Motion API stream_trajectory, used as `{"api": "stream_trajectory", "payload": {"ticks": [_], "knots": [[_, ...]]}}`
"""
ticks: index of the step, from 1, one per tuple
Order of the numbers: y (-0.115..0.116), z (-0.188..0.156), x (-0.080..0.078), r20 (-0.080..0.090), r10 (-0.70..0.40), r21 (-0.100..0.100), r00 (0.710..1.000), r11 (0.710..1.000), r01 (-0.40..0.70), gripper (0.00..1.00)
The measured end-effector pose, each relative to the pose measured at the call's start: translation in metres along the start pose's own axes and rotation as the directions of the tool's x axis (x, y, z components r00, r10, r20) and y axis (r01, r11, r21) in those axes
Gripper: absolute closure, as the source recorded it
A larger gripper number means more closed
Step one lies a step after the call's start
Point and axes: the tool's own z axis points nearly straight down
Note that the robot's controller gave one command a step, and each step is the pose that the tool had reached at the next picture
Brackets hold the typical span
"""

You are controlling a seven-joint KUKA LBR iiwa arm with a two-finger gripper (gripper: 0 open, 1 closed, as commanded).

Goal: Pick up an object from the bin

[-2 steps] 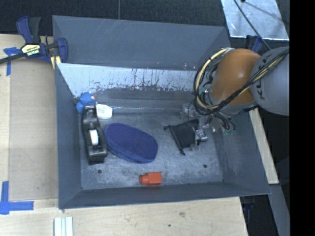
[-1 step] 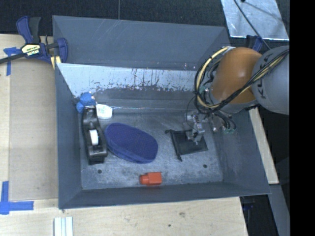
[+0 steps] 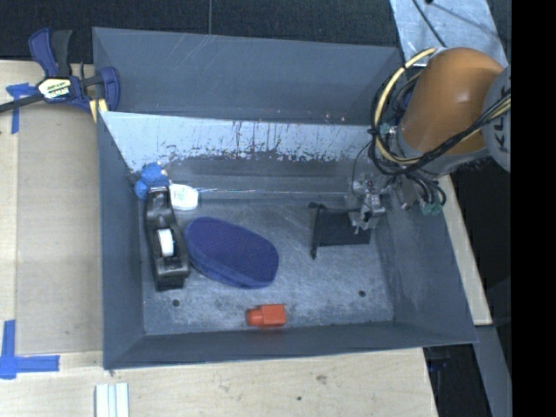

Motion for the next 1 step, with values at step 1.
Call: {"api": "stream_trajectory", "payload": {"ticks": [1], "knots": [[-0.0076, -0.1503, 0.0082, 0.001, 0.022, 0.001, 1.0, 1.0, -0.022, 1.0]]}}
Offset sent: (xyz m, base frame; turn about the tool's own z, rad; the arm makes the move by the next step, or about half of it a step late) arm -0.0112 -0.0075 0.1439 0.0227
